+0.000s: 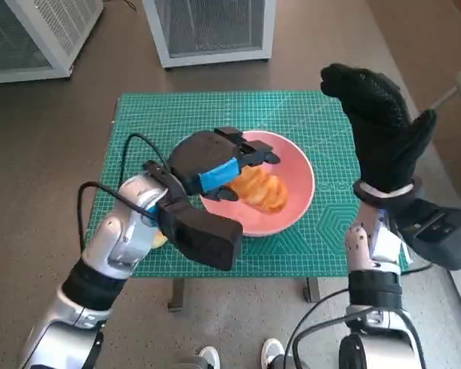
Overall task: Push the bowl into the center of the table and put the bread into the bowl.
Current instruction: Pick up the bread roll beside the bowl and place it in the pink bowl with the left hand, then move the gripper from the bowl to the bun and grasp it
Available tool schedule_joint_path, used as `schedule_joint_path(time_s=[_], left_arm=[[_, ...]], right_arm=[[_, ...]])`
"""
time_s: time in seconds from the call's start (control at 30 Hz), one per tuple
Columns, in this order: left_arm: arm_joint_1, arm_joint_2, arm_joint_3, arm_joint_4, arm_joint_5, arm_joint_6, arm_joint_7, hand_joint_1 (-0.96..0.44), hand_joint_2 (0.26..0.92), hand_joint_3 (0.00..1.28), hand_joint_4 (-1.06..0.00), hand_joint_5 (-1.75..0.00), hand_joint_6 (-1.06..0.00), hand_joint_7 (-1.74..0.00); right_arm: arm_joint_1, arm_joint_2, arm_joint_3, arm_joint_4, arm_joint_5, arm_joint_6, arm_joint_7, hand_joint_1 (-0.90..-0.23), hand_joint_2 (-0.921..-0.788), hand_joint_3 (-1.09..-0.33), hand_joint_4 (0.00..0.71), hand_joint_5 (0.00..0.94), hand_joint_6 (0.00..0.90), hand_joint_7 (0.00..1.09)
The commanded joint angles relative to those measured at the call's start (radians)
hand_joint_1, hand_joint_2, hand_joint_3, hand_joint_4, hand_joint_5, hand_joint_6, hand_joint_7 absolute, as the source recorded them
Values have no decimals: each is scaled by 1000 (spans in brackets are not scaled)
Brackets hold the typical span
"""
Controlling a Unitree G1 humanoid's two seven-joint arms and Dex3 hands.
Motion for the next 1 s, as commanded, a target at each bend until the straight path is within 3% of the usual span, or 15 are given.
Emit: schedule_joint_path(time_s=[0.03,0.43,0.73,1.0], left_arm=[[31,19,25,-90,10,49,-39,-436,834,28,-23,-11,-113,-143],[130,83,157,-269,-73,36,-43,-482,832,11,-13,-5,-113,-121],[250,191,334,-481,-121,109,-118,-465,821,2,-32,-9,-170,-130],[355,273,404,-552,-71,156,-149,-410,753,0,-64,-17,-203,-142]], right_arm=[[34,1,10,-6,-19,10,-12,-511,-921,-487,283,5,91,513],[44,2,24,-18,-16,23,-14,-499,-921,-490,286,5,77,506],[54,-1,25,-43,-5,41,-9,-498,-921,-489,289,5,77,506],[55,-1,28,-48,-5,46,-8,-503,-921,-488,290,4,77,505]])
